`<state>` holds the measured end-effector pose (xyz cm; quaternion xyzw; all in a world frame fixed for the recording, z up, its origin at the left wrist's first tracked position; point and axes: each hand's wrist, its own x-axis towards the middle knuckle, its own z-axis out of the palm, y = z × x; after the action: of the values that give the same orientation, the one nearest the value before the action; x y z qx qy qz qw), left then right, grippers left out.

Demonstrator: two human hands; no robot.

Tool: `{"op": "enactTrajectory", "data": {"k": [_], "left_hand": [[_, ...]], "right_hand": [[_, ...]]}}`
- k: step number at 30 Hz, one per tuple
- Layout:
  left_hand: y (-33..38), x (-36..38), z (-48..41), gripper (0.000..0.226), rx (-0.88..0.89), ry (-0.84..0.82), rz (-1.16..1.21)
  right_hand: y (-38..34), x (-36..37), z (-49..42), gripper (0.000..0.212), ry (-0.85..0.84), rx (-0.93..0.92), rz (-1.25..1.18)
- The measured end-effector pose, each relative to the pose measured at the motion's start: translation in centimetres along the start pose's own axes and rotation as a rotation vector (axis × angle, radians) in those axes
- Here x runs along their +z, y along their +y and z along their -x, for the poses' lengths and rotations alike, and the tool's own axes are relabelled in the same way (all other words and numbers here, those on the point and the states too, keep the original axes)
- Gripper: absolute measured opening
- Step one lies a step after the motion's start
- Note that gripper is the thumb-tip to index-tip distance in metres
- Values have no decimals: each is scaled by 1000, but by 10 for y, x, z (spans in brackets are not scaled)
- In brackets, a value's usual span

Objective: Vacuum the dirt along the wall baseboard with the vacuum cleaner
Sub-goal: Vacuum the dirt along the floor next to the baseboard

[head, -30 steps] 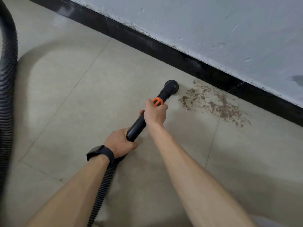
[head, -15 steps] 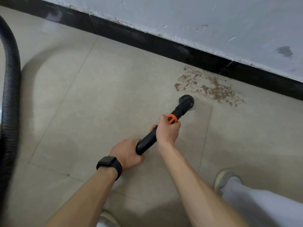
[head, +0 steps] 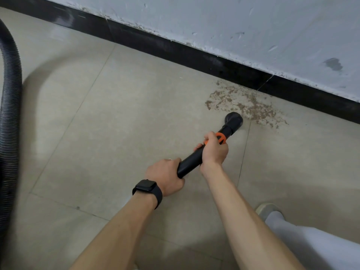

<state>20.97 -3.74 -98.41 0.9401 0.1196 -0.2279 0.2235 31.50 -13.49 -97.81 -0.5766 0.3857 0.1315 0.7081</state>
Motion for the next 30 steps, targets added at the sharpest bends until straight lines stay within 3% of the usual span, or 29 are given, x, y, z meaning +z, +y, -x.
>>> {"op": "enactTrajectory", "data": {"k": [10, 30], "left_hand": [[-40, -12, 22, 18, -129, 68, -75], [-1, -23, -34, 21, -131, 123, -72]], "right_hand": [[23, 38, 21, 19, -184, 66, 36], [-18, 49, -30, 16, -232, 47, 16]]}}
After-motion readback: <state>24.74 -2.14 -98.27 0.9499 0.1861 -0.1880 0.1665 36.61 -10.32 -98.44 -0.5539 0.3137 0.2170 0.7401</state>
